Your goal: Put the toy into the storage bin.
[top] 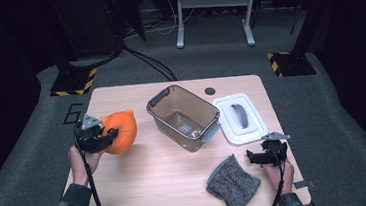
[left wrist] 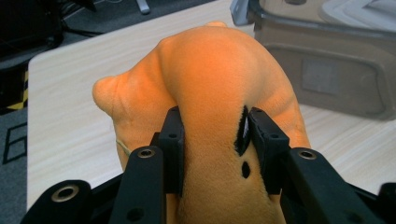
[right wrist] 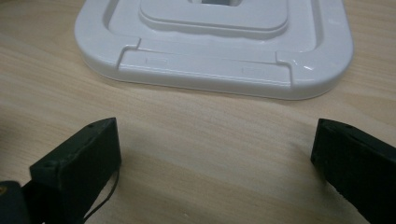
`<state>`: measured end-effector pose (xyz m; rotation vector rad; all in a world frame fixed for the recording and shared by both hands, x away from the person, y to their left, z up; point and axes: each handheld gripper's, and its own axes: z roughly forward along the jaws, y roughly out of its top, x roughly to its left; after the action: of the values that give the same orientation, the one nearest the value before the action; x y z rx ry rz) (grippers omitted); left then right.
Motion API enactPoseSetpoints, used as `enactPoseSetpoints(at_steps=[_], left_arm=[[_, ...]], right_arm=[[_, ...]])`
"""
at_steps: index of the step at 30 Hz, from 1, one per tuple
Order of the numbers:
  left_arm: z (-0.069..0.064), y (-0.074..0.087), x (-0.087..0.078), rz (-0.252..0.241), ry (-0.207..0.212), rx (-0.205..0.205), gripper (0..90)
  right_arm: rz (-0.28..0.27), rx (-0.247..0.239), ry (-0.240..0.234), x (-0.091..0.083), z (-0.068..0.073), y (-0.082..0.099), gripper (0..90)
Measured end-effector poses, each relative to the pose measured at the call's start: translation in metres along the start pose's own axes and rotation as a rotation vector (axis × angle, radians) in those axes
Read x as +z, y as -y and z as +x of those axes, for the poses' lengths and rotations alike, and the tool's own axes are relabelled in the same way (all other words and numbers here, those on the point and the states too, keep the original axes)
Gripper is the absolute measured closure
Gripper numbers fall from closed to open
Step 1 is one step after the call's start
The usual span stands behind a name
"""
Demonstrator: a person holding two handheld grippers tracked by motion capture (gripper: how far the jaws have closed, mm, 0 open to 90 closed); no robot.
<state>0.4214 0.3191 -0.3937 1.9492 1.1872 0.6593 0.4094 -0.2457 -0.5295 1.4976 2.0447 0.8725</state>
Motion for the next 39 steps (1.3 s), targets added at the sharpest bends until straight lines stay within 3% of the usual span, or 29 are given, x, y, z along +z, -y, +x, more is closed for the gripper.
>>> enactPoseSetpoints(at_steps=[21, 39], left_arm=[[-0.002, -0.066, 0.000, -0.048, -0.003, 0.052, 62.0], [-0.037, -0.115, 0.023, -0.081, 0.064, 0.117, 61.4]], right_arm=[[0.000, 0.000, 0.000, 0.000, 0.000, 0.000, 0.7], [0.000, 0.000, 0.000, 0.000, 0.000, 0.000, 0.7]])
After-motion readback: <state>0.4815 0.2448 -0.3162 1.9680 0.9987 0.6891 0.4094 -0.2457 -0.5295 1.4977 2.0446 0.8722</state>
